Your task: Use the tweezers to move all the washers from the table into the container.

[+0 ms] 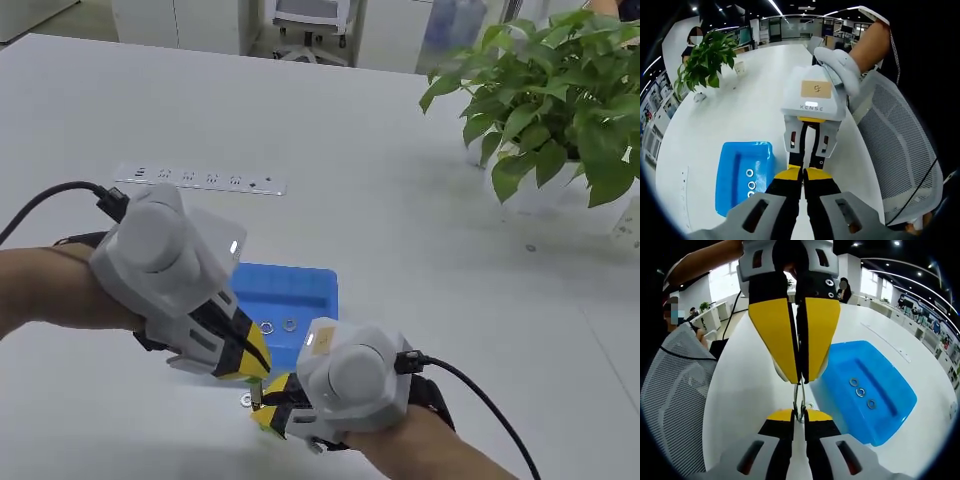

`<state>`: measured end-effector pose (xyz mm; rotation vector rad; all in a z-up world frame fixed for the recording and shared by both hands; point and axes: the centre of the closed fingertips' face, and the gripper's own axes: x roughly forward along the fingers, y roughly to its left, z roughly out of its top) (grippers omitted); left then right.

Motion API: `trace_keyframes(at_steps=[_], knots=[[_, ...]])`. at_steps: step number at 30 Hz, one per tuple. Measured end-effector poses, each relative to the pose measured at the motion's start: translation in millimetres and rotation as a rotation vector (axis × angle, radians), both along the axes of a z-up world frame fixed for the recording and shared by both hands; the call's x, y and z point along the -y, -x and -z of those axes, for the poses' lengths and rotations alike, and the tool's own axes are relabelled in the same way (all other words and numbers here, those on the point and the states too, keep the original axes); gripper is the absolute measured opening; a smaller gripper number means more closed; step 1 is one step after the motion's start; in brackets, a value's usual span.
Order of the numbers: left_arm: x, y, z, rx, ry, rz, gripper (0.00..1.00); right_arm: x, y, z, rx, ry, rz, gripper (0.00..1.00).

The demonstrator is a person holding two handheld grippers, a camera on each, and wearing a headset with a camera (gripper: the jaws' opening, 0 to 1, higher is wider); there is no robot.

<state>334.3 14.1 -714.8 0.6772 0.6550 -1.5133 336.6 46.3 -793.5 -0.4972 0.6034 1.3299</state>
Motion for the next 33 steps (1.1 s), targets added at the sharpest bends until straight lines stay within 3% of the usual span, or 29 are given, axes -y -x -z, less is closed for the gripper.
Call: trace_keyframes(at_steps=[15, 33], knots=[[-4.8, 1.9, -2.7, 0.004, -0.011, 0.003, 0.05, -2.3, 3.7, -3.1, 0.002, -0.001, -0.010, 0.09], [-4.0, -0.2, -26.3, 0.027, 0.003, -0.005, 0.05, -0.1, -0.8, -27.2, 0.036, -0.008, -0.014, 0.09]])
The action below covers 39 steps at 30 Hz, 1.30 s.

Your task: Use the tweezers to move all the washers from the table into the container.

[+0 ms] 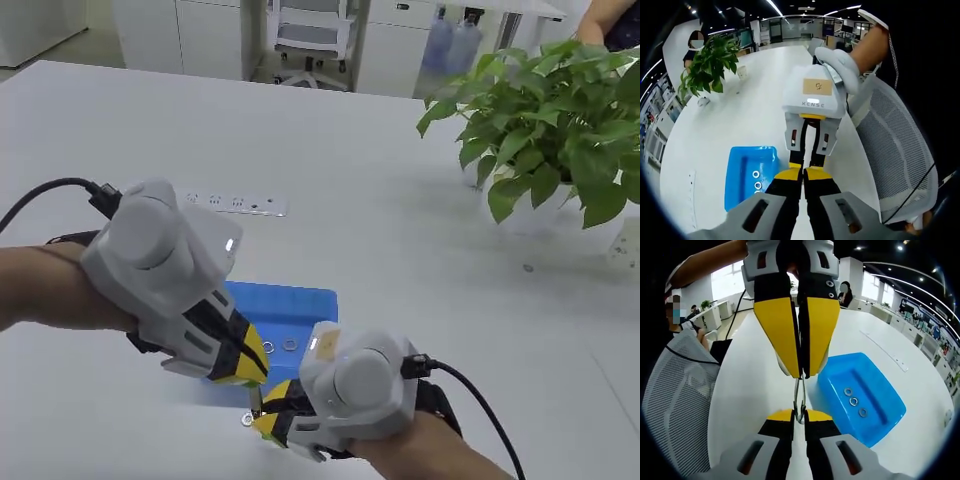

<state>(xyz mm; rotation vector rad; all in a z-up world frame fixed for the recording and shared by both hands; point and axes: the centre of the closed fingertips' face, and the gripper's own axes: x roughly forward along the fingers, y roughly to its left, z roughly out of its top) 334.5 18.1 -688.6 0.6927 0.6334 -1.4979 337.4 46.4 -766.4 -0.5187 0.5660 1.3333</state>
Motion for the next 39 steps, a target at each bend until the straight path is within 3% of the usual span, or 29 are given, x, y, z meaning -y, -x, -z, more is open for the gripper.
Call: trace_keyframes(at_steps=[13, 23, 39], knots=[[1.5, -7.5, -18.5, 0.025, 0.006, 0.009, 0.05, 1.0, -8.8, -18.5, 0.021, -0.003, 0.005, 0.09], [4.5, -19.7, -32.3, 0.056, 0.011, 0.016, 0.05, 4.0, -22.5, -31.6, 0.043, -0.002, 0.010, 0.09], [7.8, -40.9, -42.7, 0.103, 0.024, 0.025, 0.05, 7.8, -51.1, -42.6, 0.072, -0.008, 0.038, 0.09]])
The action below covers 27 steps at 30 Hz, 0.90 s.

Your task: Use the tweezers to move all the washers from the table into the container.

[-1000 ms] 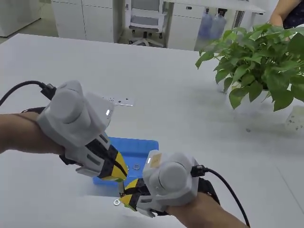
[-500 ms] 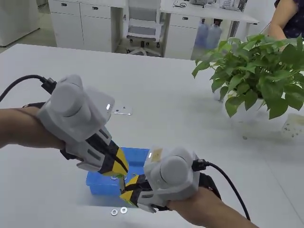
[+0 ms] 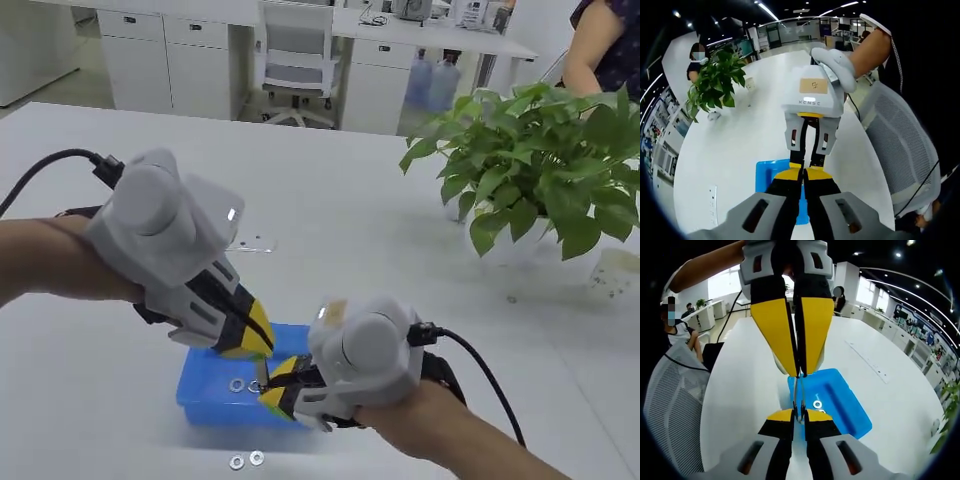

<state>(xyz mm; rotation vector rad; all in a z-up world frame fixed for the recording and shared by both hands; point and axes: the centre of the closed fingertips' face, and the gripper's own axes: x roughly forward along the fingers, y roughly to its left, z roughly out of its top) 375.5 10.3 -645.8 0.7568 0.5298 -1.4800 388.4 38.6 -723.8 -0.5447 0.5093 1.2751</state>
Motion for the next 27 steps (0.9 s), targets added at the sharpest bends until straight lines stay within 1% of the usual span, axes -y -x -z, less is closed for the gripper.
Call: trace_keyframes(at_steps=[4, 7, 16, 27], knots=[[-0.6, -7.2, 1.3, 0.013, 0.002, -0.009, 0.05, -0.1, -7.7, 1.3, 0.000, -0.007, 0.009, 0.09], [-1.8, -11.5, 4.1, 0.016, 0.003, -0.016, 0.05, -0.5, -11.9, 3.9, 0.000, -0.007, 0.012, 0.09], [-7.3, -22.7, 12.5, 0.012, -0.008, -0.026, 0.05, -3.4, -21.3, 11.9, -0.012, -0.013, 0.014, 0.09], [-7.2, -34.4, 27.6, 0.002, -0.026, -0.028, 0.05, -5.5, -34.4, 27.2, -0.035, -0.014, 0.023, 0.09]])
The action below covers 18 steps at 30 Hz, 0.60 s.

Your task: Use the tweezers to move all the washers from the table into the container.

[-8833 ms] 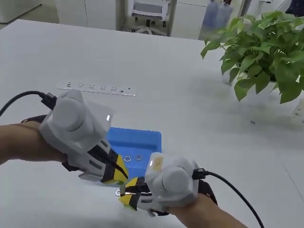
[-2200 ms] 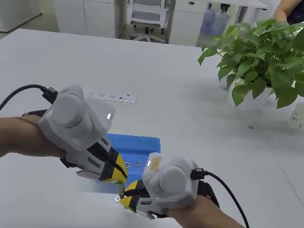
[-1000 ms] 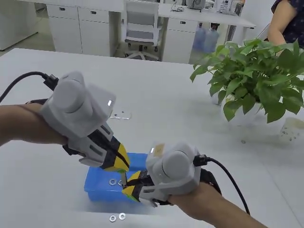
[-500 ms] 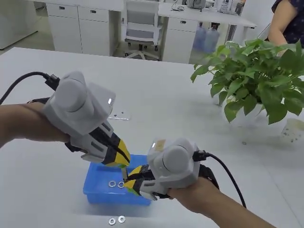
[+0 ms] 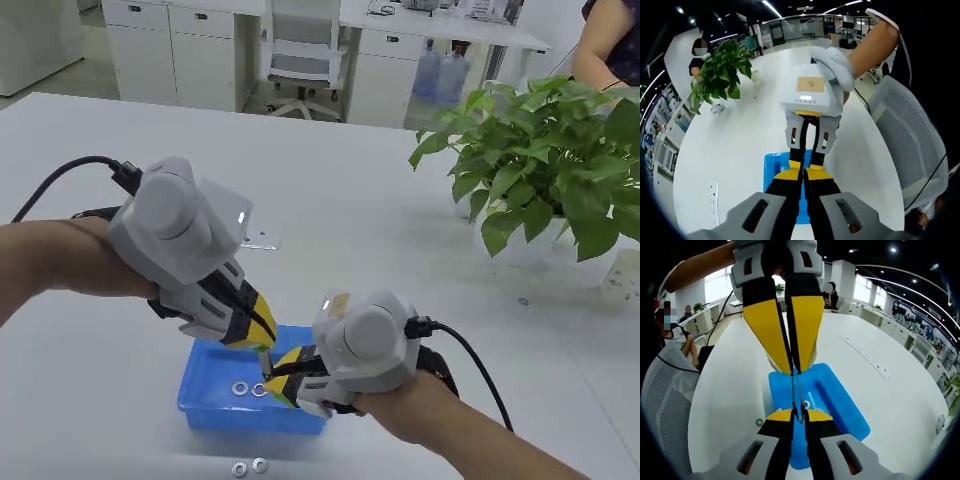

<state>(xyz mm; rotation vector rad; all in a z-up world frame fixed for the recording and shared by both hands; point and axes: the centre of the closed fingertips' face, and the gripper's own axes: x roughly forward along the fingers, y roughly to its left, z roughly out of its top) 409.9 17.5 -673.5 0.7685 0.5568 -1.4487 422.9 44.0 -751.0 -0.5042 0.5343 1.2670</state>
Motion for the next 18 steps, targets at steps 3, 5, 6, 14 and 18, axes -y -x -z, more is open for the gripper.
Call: trace_keyframes(at_steps=[3, 5, 6, 14, 18], knots=[[-0.2, -1.8, 3.7, 0.001, -0.007, 0.002, 0.05, 0.1, -1.8, 3.8, -0.007, 0.003, 0.001, 0.09], [-0.2, -3.5, 6.3, -0.001, -0.010, 0.002, 0.05, 0.0, -3.7, 6.5, -0.008, 0.008, 0.002, 0.10], [-0.1, -5.3, 7.9, -0.001, -0.011, 0.001, 0.05, -0.1, -4.9, 8.1, -0.012, 0.008, 0.003, 0.10], [1.5, -13.1, 18.3, -0.017, -0.012, -0.005, 0.05, 0.7, -11.7, 18.8, -0.029, 0.019, 0.008, 0.10], [1.9, -15.2, 23.5, -0.026, -0.010, -0.008, 0.05, 1.5, -14.5, 24.2, -0.040, 0.025, 0.013, 0.10]])
